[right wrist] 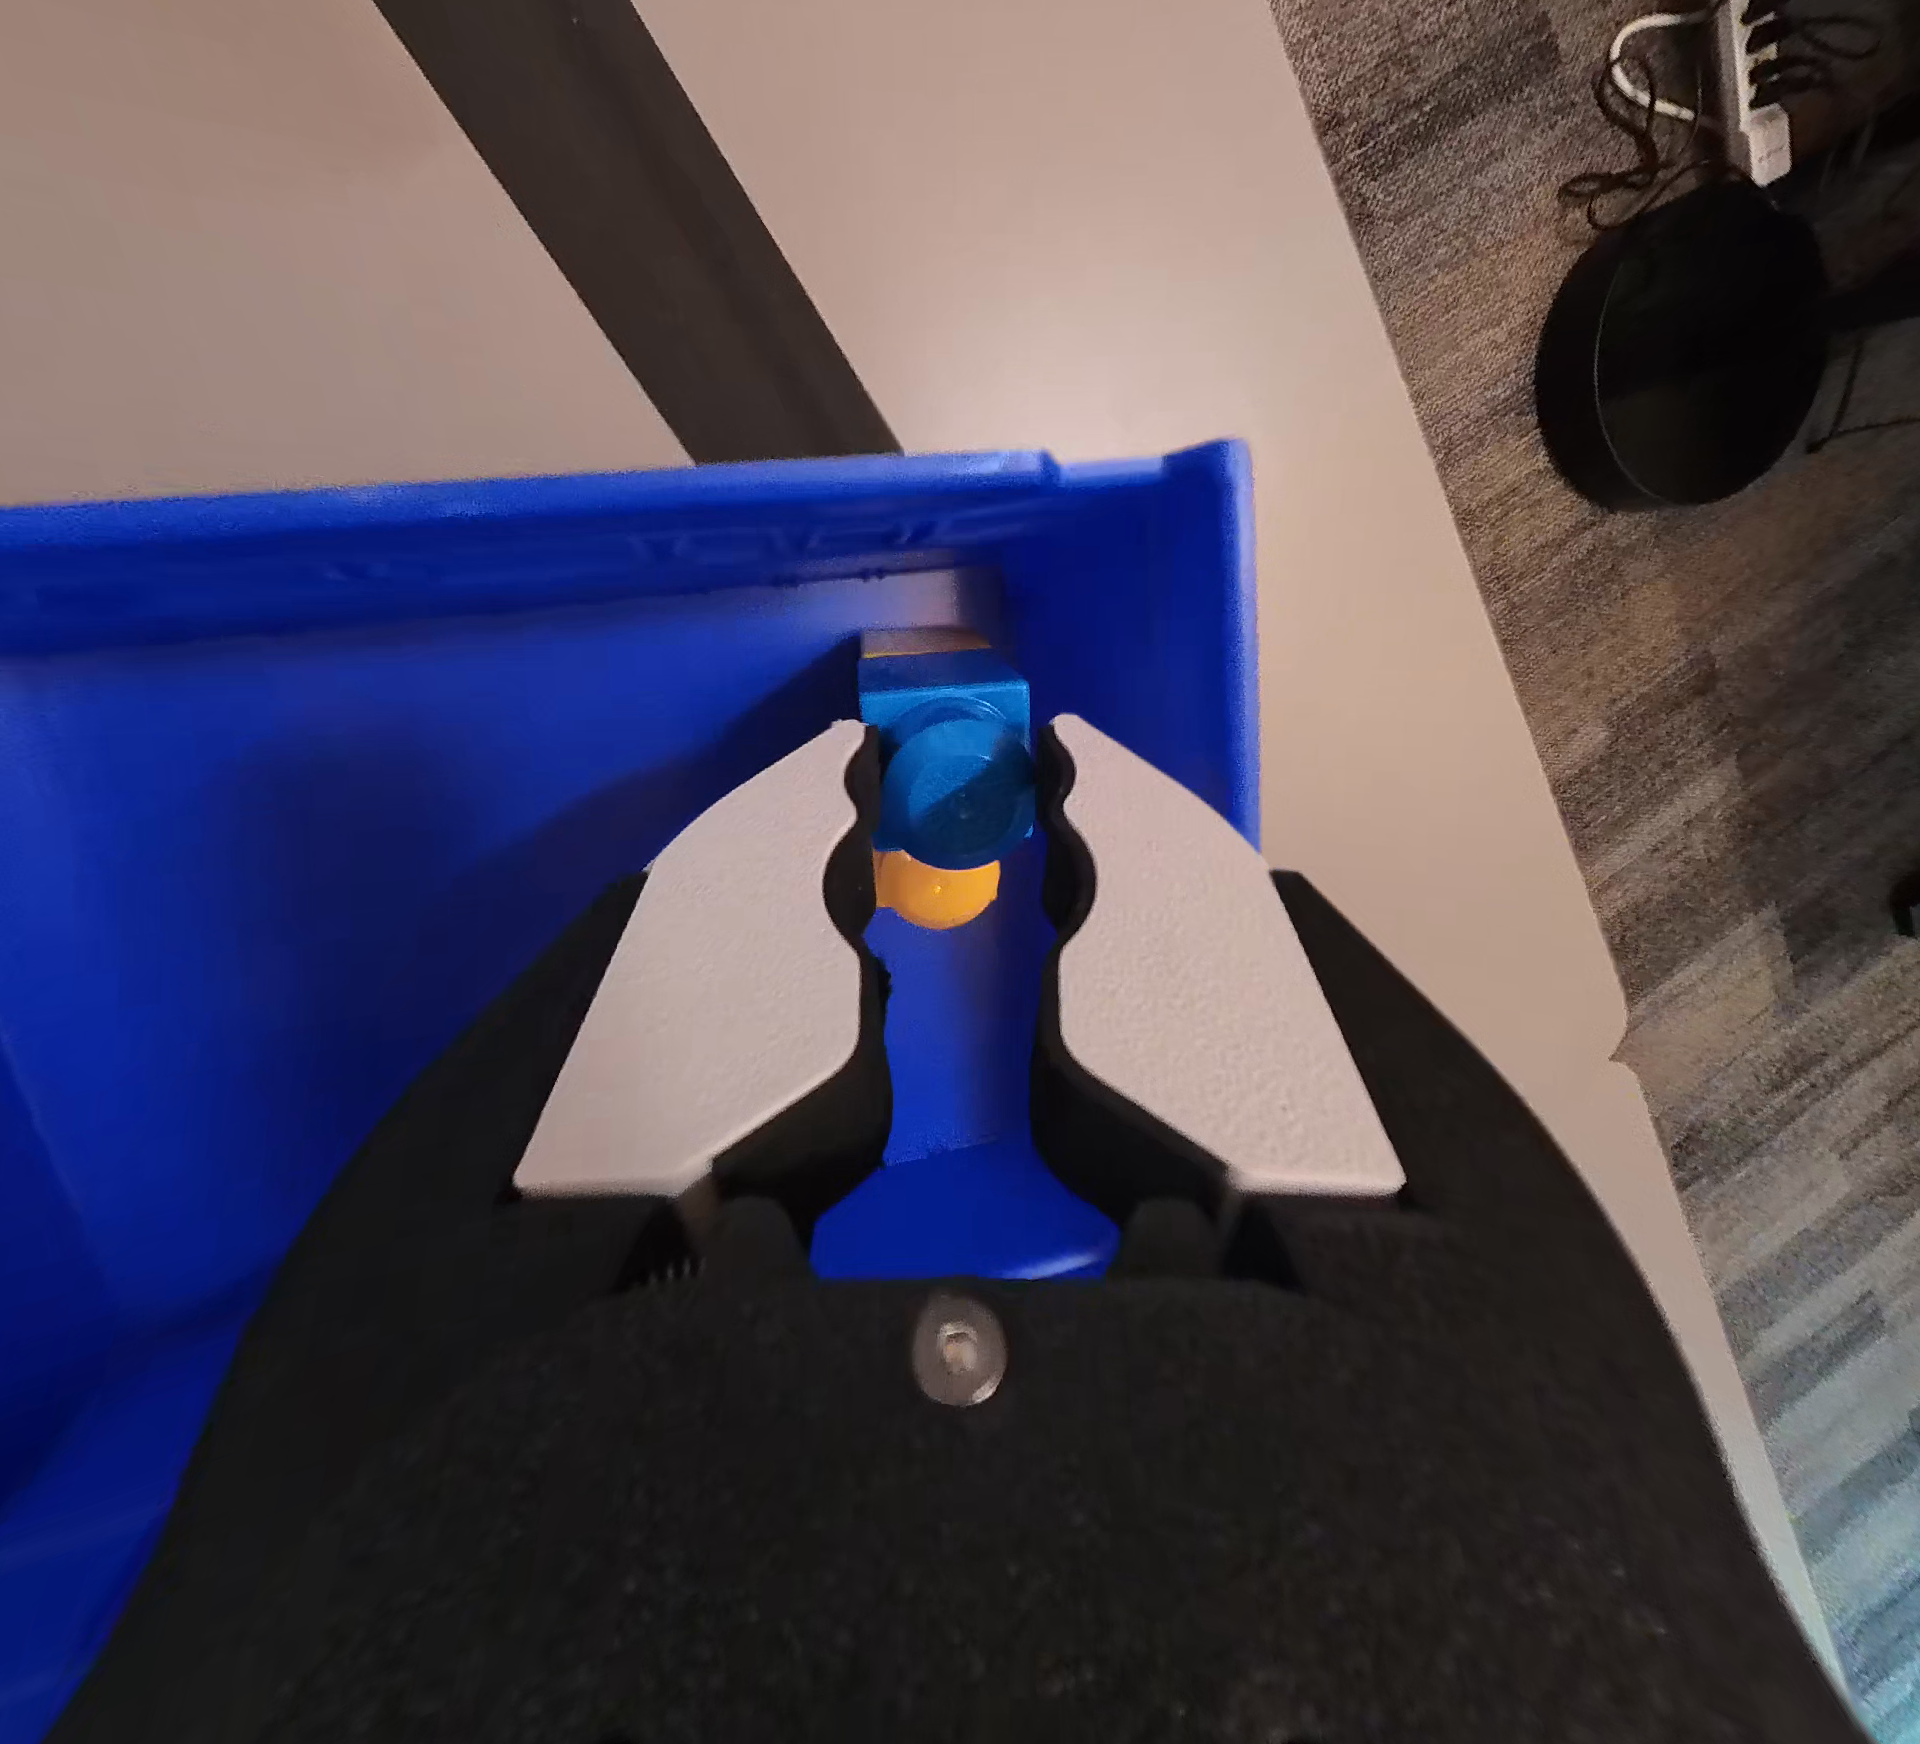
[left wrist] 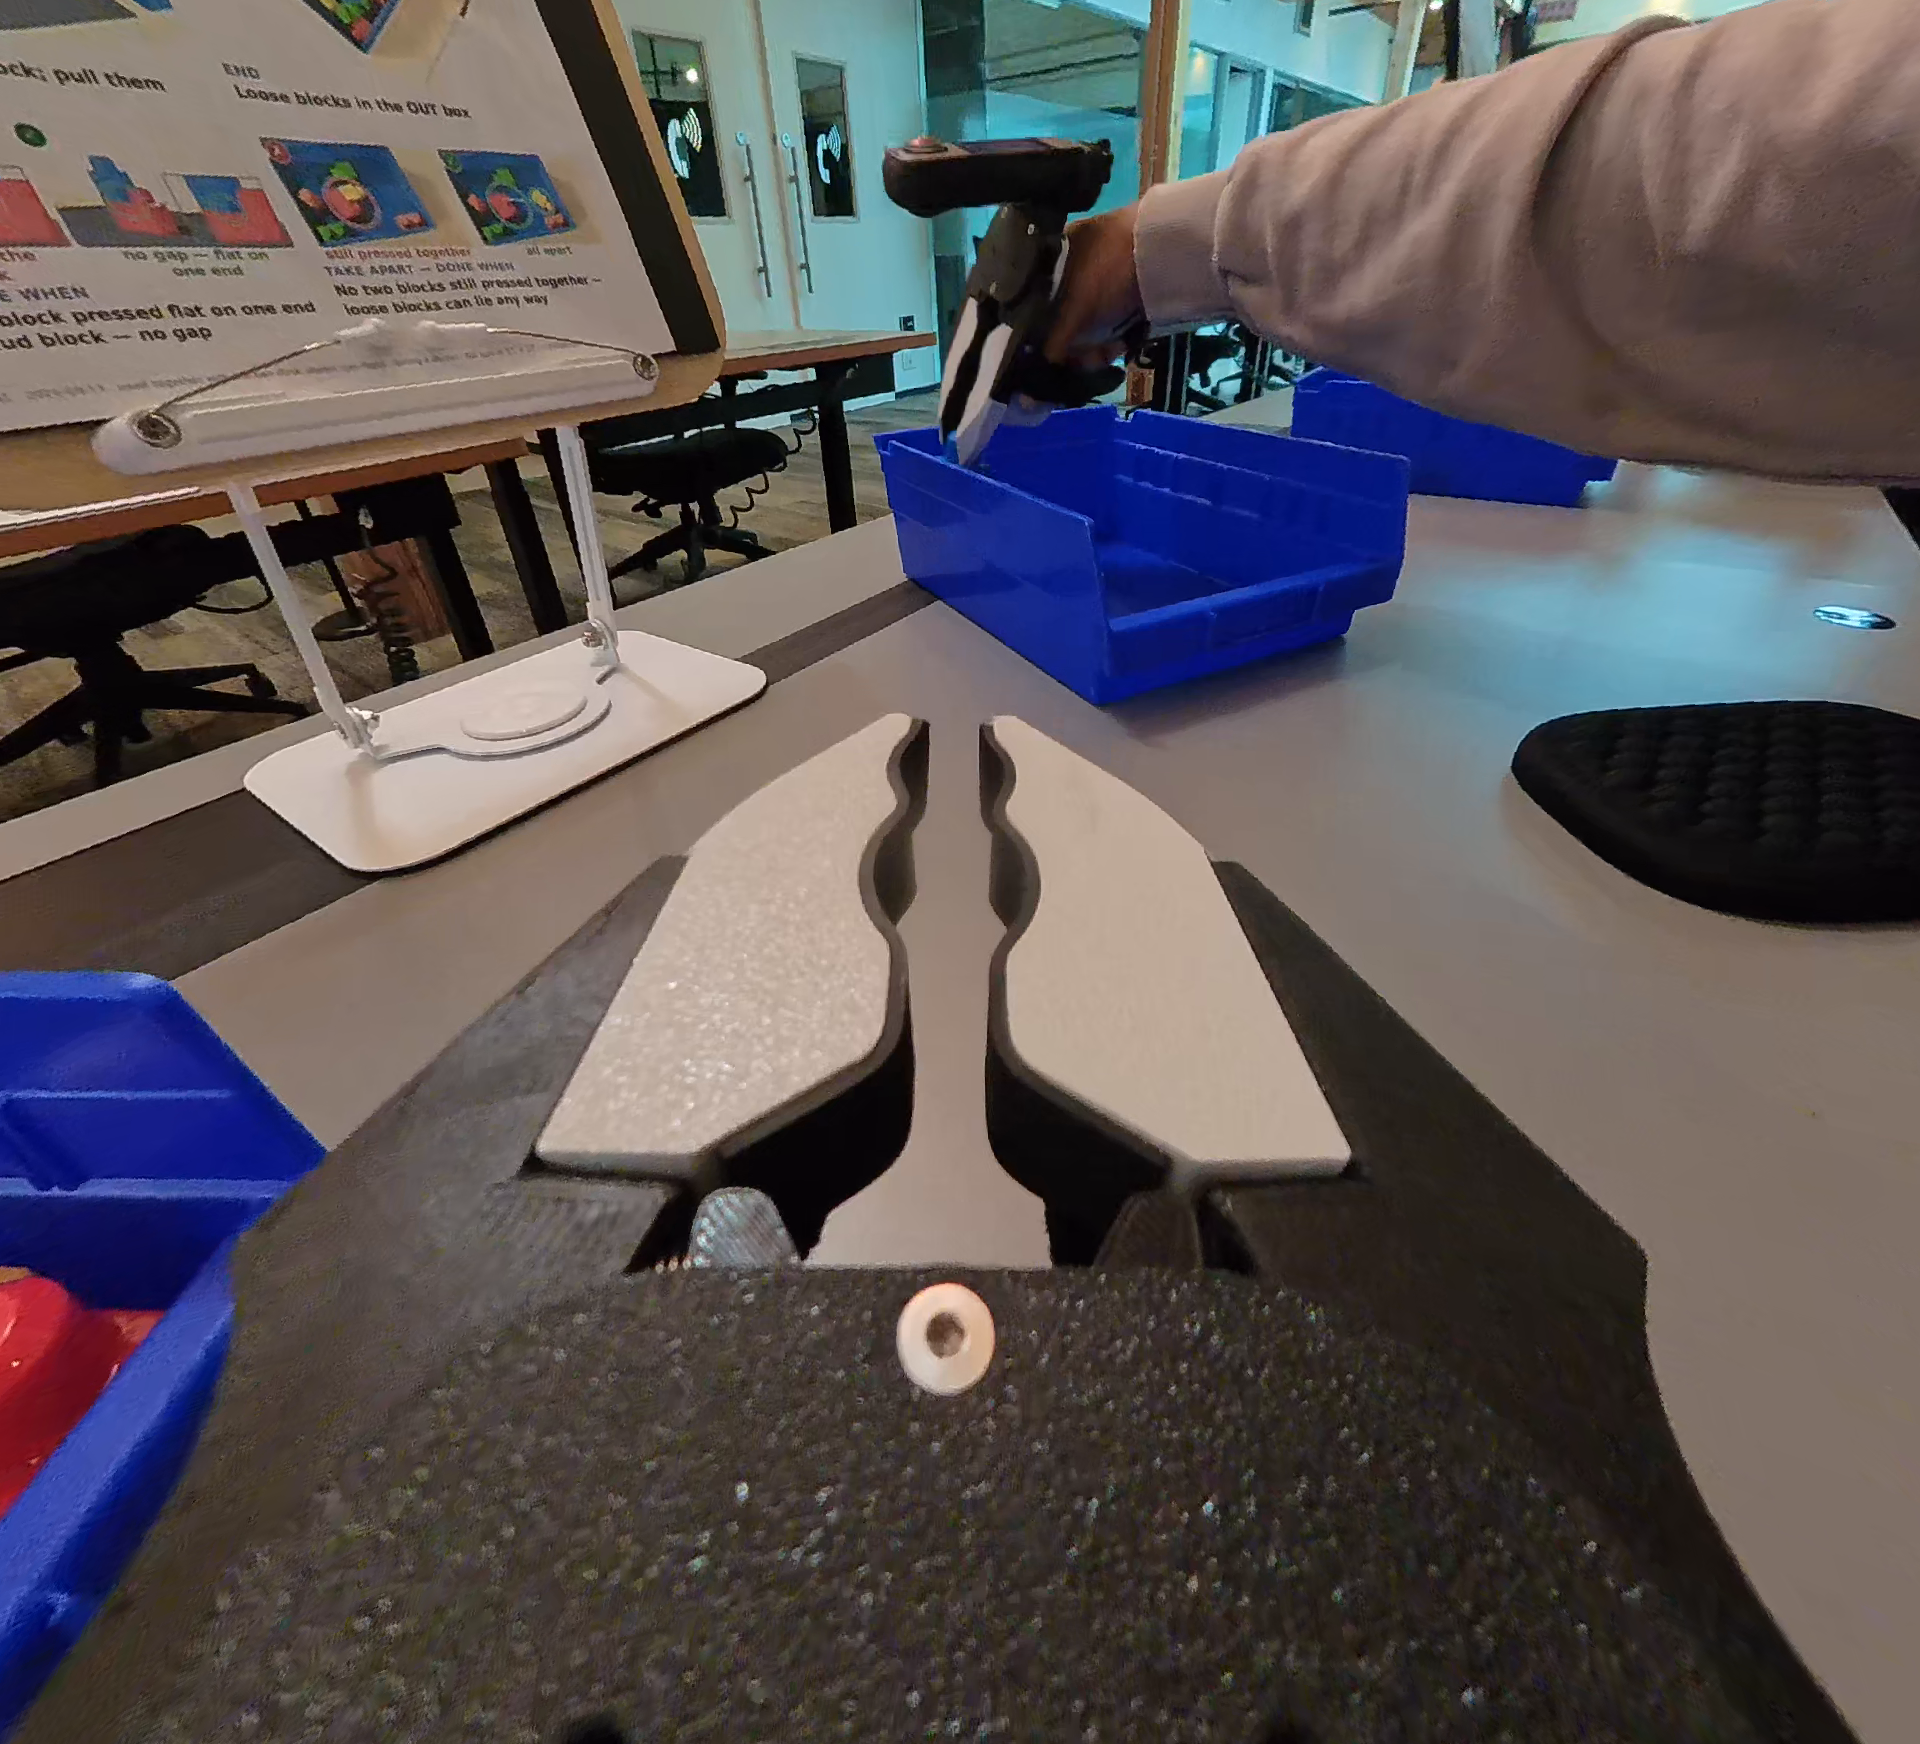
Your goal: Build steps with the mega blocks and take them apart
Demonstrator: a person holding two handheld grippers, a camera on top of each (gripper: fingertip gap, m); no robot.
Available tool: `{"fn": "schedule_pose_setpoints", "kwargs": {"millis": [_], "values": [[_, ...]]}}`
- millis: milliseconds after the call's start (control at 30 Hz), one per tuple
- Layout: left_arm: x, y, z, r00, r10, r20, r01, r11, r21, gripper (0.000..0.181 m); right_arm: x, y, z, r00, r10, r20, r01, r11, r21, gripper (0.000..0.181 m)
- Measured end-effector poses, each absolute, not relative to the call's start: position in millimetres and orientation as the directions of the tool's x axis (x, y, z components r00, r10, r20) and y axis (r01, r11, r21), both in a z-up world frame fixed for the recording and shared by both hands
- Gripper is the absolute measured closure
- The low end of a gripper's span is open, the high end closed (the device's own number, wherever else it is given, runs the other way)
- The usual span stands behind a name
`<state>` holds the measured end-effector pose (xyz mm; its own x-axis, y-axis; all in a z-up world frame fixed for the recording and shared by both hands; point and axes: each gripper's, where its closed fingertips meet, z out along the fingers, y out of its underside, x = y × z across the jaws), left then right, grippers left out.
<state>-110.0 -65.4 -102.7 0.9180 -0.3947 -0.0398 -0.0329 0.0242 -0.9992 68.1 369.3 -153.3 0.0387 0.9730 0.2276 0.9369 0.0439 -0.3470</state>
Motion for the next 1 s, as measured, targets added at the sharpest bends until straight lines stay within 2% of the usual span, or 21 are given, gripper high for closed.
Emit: {"fn": "schedule_pose_setpoints", "kwargs": {"millis": [33,233,367,533,600,700,767,867,1000], "values": [[-110,-65,-104,0.918,-0.394,-0.04,-0.035,0.02,-0.999,0.172,65,370,-152,0.036,0.973,0.229,0.936,0.047,-0.348,0.153],[-114,-65,-107,0.924,-0.381,-0.043,-0.042,0.009,-0.999,0.172,53,379,-156,0.047,0.968,0.246,0.93,0.047,-0.365,0.152],[-118,-64,-105,0.929,-0.369,-0.034,-0.032,0.012,-0.999,0.172,56,374,-137,0.06,0.962,0.265,0.914,0.054,-0.401,0.143],[-135,-64,-102,0.955,-0.295,-0.037,-0.034,0.012,-0.999,0.172,42,312,-60,0.075,0.951,0.3,0.753,0.143,-0.642,0.138],[-153,-66,-98,0.973,-0.228,-0.044,-0.042,0.012,-0.999,0.171,32,257,-31,0.07,0.956,0.284,0.623,0.18,-0.762,0.143],[-197,-73,-84,0.994,-0.084,-0.064,-0.064,0.006,-0.998,0.171,25,164,-19,0.026,0.984,0.177,0.449,0.147,-0.881,0.145],[-235,-80,-75,0.995,0.016,-0.096,-0.095,-0.054,-0.994,0.17,26,112,-30,-0.02,0.994,0.103,0.387,0.103,-0.916,0.146],[-299,-90,-66,0.972,0.141,-0.188,-0.15,-0.244,-0.958,0.165,25,57,-60,-0.059,0.998,0.003,0.338,0.022,-0.941,0.146],[-371,-92,-80,0.963,0.171,-0.207,-0.078,-0.559,-0.825,0.154,20,14,-94,-0.087,0.99,-0.107,0.268,-0.081,-0.96,0.148]]}}
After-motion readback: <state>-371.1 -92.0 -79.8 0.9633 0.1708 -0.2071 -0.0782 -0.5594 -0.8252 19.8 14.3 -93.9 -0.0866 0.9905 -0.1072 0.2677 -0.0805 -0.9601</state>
